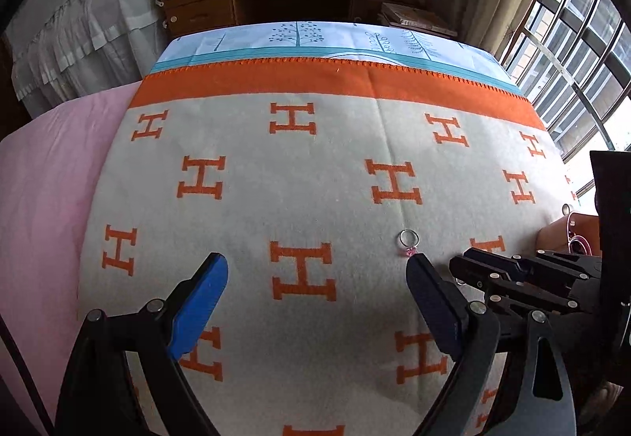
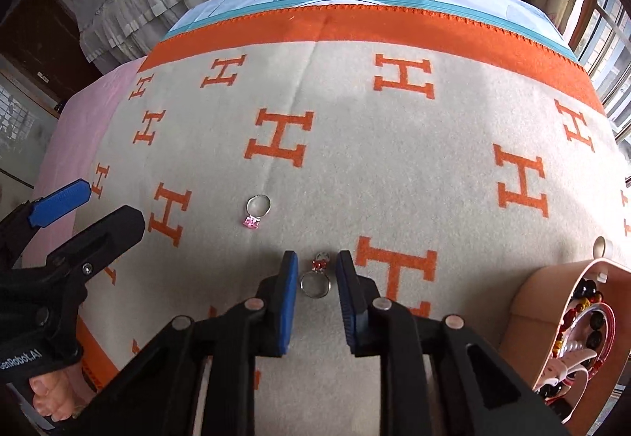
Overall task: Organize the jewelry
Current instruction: 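Grasp the red-stone ring with the right tool while the left tool grasps the pink-stone ring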
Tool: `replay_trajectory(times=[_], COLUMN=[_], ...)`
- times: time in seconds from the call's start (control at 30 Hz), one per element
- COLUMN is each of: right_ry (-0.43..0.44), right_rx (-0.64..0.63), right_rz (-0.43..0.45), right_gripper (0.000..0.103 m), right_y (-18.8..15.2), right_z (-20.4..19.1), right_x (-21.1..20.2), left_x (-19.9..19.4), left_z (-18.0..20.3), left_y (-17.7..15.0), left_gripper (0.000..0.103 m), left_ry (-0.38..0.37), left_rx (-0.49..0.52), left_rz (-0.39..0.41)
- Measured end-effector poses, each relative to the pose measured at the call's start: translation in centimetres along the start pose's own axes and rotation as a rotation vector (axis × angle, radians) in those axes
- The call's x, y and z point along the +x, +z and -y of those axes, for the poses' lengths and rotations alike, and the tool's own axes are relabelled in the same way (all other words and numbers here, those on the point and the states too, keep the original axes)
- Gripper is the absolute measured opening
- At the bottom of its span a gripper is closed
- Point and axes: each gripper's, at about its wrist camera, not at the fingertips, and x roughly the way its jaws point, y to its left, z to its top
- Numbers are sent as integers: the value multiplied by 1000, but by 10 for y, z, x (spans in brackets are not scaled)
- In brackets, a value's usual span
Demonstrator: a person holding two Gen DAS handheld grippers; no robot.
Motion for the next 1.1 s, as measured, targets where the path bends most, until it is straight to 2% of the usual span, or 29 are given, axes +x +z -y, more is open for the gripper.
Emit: replay_trajectory(times=[0.1, 0.27, 0.5, 0.57, 0.7, 0.87, 0.93, 0.97, 1.0, 1.1], right_ry=[-23, 27, 73, 89, 112, 145, 152, 159, 164, 177], right_rx=[-18, 38, 116, 131, 150, 174, 180, 185, 189, 202], right_rz=[13, 13, 81, 97, 139, 181, 190, 192, 194, 206], right_gripper=[8, 8, 8, 8, 8, 8, 8, 8, 8, 8], right_y=[-1, -2, -15, -20, -31, -43, -47, -48, -50, -54], right_z=[-4, 10, 46, 55, 68, 86, 90, 93, 96, 104], right_x=[0, -5, -42, -53, -75, -94, -98, -99, -100, -105], left_x=[5, 17, 45, 53, 66, 71, 71, 70, 69, 66], left_z=[4, 18, 43, 50, 58, 63, 66, 68, 71, 78], left_y=[1, 5, 12, 14, 16, 18, 19, 19, 20, 19], left_gripper=[91, 91, 91, 90, 68, 56, 44, 30, 12, 7], left_ry=[-14, -36, -41, -21, -4, 40, 47, 48, 49, 65], left_rx=[7, 20, 25, 22, 6, -9, -9, -8, -7, -2], left_rz=[-13, -53, -140, -158, -204, -213, -214, -216, -220, -224])
